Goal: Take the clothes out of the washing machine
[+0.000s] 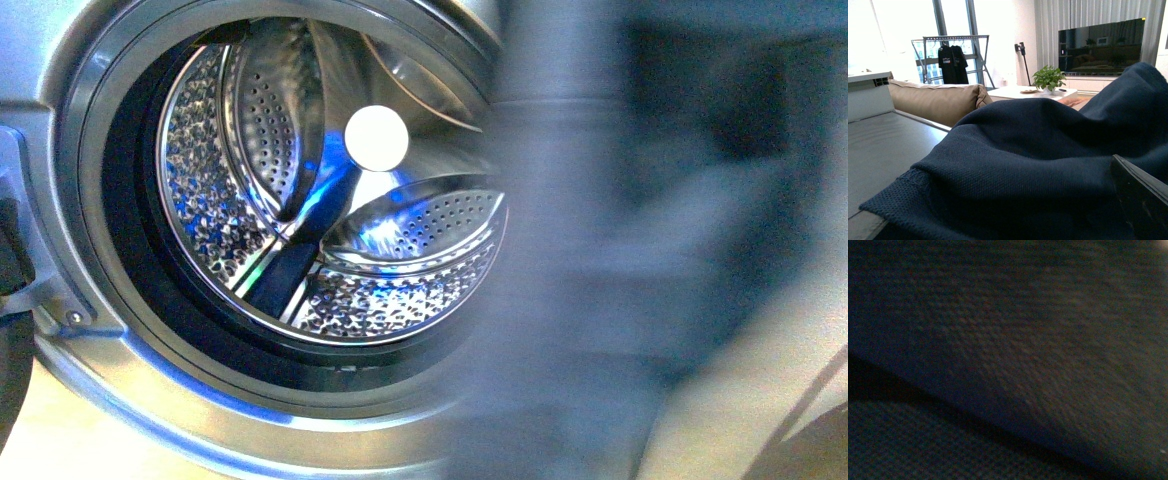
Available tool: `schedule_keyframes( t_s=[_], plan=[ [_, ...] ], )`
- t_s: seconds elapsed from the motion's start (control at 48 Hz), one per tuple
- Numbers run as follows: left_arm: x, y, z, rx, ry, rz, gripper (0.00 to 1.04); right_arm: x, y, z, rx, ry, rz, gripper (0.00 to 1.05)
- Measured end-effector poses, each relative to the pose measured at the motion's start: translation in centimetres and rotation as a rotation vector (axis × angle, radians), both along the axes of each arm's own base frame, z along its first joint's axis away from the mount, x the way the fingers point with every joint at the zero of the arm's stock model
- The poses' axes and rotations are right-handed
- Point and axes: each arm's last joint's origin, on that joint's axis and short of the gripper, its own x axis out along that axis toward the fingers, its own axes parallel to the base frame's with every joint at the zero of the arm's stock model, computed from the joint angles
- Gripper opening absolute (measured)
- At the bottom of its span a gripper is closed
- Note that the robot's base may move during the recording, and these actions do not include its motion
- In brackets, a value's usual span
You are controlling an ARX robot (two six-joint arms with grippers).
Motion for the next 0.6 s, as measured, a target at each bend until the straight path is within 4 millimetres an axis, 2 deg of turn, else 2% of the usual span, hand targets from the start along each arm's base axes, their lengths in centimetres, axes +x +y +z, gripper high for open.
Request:
schedule_keyframes(
  t_s=[0.209,0.229,0.375,0.605],
  plan=[
    [0.0,0.0,0.0,0.000,0.000,-0.002,0.98,-3.1,-8.2,2.6,0.055,-0.043,-0.134,0.11],
    [0.0,0.0,0.0,0.000,0.000,-0.002,0.98,-3.3,-8.5,2.8,0.058,-0.047,-0.142,0.11],
    [0.0,0.0,0.0,0.000,-0.001,-0.001,0.98,-7.0,-13.5,5.3,0.065,-0.146,-0.288,0.11],
    [0.0,0.0,0.0,0.000,-0.001,-0.001,0.98,-11.3,-16.9,7.5,0.036,-0.216,-0.404,0.11]
  ],
)
